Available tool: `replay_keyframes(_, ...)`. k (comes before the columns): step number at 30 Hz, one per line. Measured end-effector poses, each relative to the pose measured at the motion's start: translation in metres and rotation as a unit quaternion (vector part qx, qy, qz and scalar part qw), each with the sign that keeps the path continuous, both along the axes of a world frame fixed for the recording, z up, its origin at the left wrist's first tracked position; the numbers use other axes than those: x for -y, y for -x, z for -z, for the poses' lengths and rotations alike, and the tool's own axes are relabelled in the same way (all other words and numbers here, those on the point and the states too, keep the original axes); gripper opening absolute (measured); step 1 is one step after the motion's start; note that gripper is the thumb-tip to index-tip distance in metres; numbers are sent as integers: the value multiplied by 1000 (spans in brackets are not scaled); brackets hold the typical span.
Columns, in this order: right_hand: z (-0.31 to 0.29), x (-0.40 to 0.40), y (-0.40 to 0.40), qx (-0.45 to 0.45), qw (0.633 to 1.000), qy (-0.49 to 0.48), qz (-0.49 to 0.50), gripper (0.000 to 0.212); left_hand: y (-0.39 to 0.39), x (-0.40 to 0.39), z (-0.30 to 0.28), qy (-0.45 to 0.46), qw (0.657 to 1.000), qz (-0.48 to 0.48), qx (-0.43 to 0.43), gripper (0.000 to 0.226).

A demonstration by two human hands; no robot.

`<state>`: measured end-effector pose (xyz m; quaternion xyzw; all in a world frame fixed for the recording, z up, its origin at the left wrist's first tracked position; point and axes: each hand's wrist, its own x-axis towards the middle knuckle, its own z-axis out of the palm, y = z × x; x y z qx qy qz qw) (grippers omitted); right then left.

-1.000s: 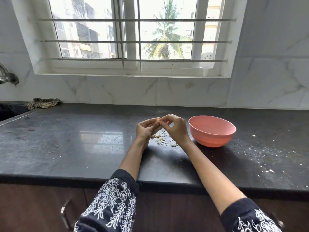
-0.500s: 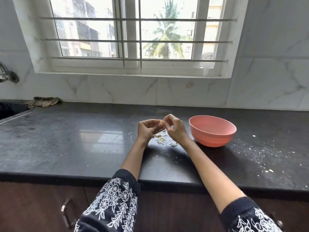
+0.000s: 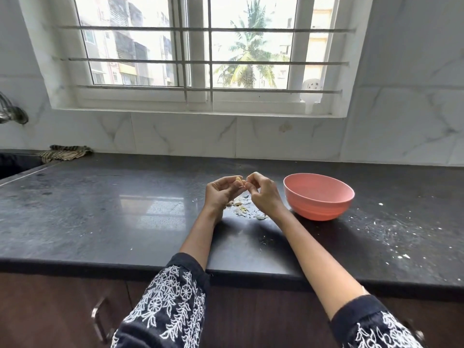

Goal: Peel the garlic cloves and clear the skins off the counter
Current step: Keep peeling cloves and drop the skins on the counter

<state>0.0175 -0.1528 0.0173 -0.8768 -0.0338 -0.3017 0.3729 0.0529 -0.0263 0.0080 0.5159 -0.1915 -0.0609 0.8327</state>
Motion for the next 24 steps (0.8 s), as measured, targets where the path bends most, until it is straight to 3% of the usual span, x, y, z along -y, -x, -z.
replay_keyframes(5,0,-1,2,38,999,-4,10,1,-1,-1,-1,12,999,2,-30,13)
replay_keyframes(9,-1,-4,5,50,999,17,-2,15,0,-2,-3,10,1000,-1,-19,10)
replay_keyframes(19,2,-1,4,122,989,81,35,20,4,2,-5,32,998,33,-39,11)
replay_keyframes(24,0,-3,8,125,987,94,40,3,4,3,-5,38,997,59,-39,20)
